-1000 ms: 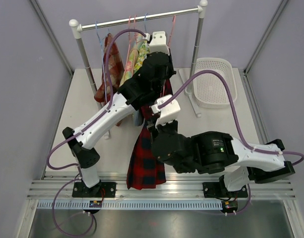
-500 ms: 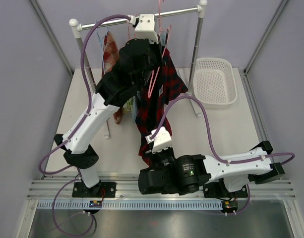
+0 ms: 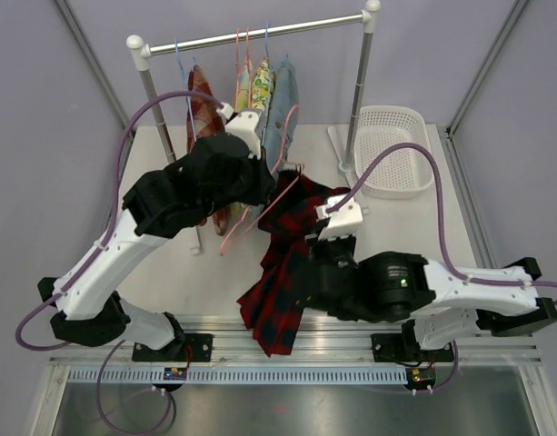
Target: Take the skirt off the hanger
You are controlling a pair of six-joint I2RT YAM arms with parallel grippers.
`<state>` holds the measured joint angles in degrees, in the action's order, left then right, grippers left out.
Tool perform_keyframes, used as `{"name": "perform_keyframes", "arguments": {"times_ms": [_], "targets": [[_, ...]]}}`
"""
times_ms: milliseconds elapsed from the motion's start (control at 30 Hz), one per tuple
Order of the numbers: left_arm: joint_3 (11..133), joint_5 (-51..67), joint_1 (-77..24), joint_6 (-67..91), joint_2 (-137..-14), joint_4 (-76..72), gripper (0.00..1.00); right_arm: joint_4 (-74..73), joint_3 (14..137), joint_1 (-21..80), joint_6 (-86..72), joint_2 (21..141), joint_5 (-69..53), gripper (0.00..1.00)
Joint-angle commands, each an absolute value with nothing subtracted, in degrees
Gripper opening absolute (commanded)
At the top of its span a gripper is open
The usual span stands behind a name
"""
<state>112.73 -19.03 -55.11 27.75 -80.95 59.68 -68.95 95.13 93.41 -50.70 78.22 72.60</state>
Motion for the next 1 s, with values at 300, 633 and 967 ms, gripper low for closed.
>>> {"name": "perform_keyframes", "arguments": {"times_ms": [300, 633, 967], "targets": [[106.46, -2.39, -62.49, 43.06, -60.85, 61.89, 0.00, -34.43, 75.06, 65.32, -13.61, 60.90, 65.39, 0.00], [88.17, -5.80, -62.49, 40.78, -48.00, 54.33, 0.00, -5.83, 80.37, 57.67, 12.08, 53.43, 68.82, 0.00], [81.56, -12.12, -62.49, 36.92, -48.51, 53.61, 0.00, -12.16, 128.86, 41.86, 38.69, 80.99, 55.04, 0.00]]}}
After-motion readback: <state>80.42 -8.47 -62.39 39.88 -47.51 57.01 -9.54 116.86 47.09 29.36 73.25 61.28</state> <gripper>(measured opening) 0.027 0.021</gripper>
